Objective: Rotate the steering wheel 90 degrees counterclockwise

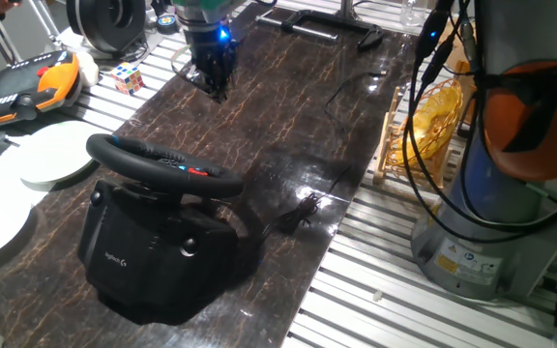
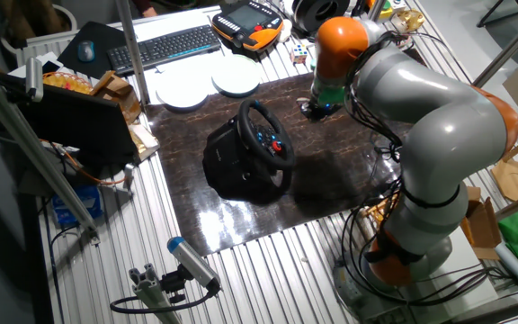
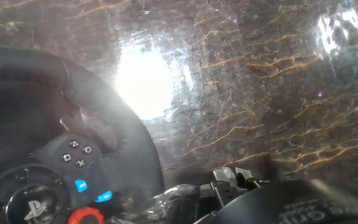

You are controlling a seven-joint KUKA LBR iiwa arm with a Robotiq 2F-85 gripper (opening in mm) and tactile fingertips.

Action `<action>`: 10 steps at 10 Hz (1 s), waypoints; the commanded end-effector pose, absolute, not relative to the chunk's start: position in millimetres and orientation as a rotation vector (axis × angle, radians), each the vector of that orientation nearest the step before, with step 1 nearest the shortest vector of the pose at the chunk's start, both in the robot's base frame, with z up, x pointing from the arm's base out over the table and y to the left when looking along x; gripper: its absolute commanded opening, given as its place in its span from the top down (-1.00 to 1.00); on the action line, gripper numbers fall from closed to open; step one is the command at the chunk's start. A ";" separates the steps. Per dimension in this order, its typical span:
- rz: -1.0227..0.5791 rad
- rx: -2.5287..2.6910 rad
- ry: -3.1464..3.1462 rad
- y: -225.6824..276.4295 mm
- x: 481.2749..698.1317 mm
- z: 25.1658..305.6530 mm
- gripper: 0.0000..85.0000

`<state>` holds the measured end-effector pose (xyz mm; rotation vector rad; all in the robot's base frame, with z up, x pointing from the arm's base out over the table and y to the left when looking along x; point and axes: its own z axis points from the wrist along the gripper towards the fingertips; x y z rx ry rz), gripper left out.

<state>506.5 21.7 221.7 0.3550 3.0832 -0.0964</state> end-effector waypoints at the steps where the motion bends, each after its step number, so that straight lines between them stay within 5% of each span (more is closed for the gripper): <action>1: -0.077 0.393 3.083 24.5 505.4 220.2 0.98; 10: 0.038 0.882 3.020 30.4 520.9 204.9 0.98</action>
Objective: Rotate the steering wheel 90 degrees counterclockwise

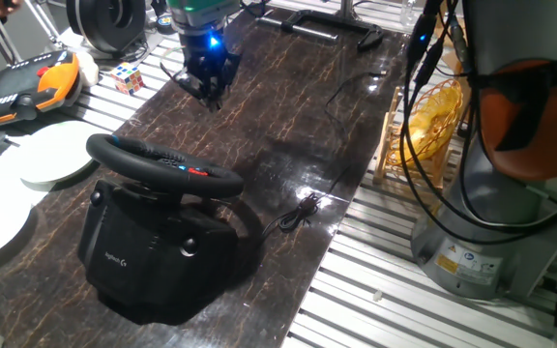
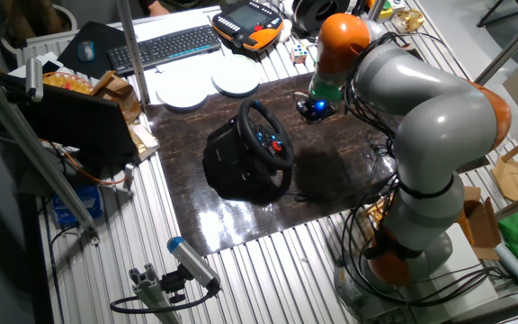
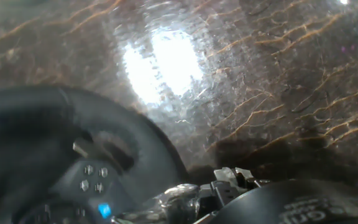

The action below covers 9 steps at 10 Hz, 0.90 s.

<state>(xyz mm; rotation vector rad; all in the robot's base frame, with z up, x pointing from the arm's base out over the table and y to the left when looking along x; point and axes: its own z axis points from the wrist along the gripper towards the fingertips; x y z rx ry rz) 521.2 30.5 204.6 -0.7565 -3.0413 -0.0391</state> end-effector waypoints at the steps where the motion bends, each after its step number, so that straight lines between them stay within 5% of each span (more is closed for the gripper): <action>1: -0.043 -0.968 -2.978 30.6 522.9 203.1 0.98; 9: -0.126 -1.585 -2.647 31.7 528.7 197.1 0.98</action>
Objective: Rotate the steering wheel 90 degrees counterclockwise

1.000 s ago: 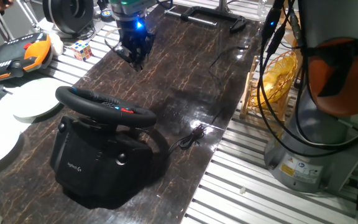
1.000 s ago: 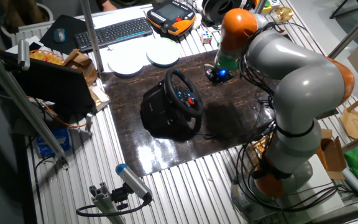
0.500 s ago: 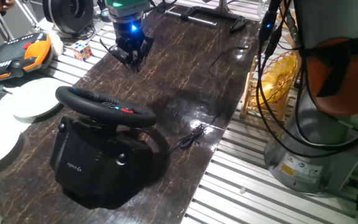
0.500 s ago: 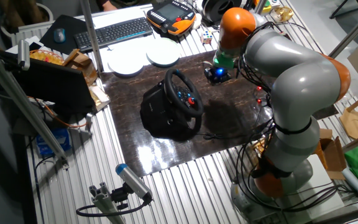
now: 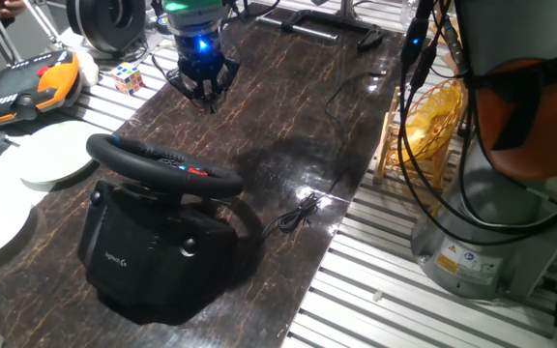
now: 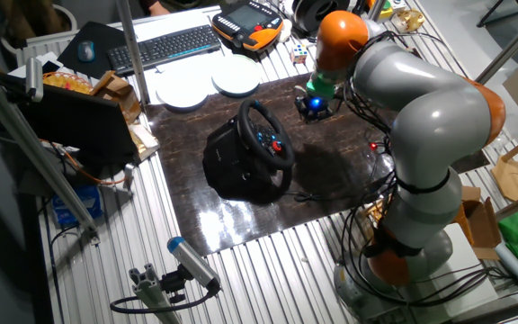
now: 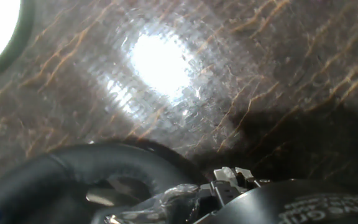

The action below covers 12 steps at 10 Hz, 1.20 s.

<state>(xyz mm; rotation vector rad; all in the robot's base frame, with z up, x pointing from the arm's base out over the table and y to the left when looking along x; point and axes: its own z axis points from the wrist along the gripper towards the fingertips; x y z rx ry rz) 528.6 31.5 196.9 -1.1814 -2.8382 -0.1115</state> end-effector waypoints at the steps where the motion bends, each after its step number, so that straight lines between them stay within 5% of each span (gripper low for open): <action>1: -0.121 -1.631 -2.619 32.3 529.4 195.7 0.98; 12: -0.050 -1.895 -2.457 34.6 532.4 192.3 0.98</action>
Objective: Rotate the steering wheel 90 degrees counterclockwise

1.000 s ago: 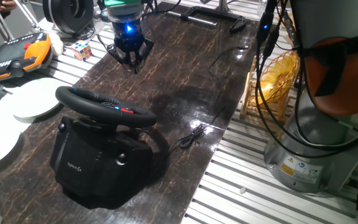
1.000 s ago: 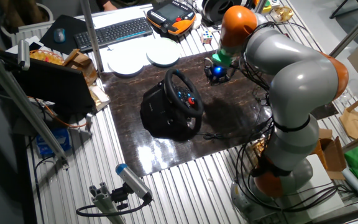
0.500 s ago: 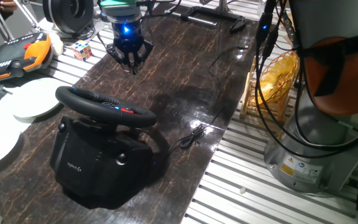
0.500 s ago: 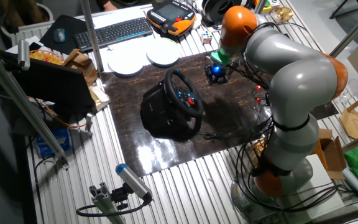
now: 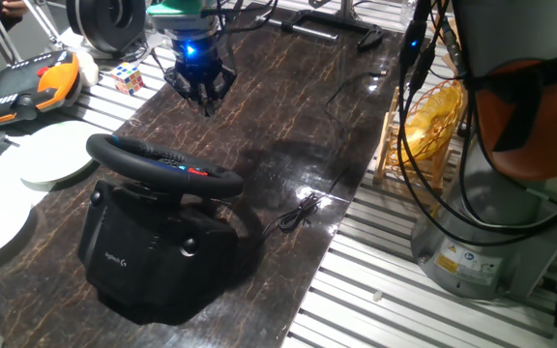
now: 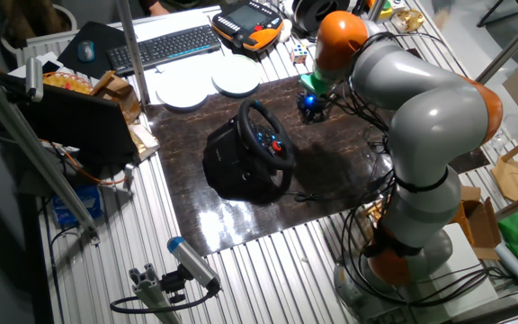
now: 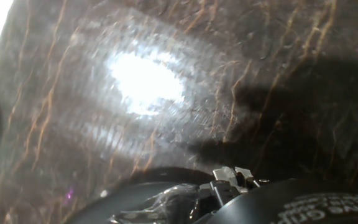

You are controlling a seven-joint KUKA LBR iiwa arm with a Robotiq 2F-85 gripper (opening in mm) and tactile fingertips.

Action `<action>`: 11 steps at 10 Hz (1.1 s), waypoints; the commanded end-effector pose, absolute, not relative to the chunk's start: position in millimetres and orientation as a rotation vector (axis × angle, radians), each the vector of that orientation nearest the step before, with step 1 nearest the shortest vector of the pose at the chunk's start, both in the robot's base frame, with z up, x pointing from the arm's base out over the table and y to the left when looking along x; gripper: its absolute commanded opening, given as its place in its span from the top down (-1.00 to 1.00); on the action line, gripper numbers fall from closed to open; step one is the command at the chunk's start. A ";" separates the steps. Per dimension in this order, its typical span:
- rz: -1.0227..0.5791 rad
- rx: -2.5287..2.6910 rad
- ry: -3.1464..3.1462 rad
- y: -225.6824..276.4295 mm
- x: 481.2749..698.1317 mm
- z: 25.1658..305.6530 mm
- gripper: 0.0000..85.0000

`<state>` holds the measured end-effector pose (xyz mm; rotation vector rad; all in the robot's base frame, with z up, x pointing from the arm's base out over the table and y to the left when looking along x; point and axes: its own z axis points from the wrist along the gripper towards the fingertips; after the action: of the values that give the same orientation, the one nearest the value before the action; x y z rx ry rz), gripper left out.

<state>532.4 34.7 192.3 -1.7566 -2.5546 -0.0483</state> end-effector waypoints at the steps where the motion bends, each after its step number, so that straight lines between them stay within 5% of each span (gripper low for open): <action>1: -0.059 -1.909 -2.445 34.6 532.4 192.3 0.98; 11: -0.086 -2.035 -2.389 34.6 532.4 192.3 0.98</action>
<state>532.4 34.7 192.3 -2.0355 -2.3894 -0.0850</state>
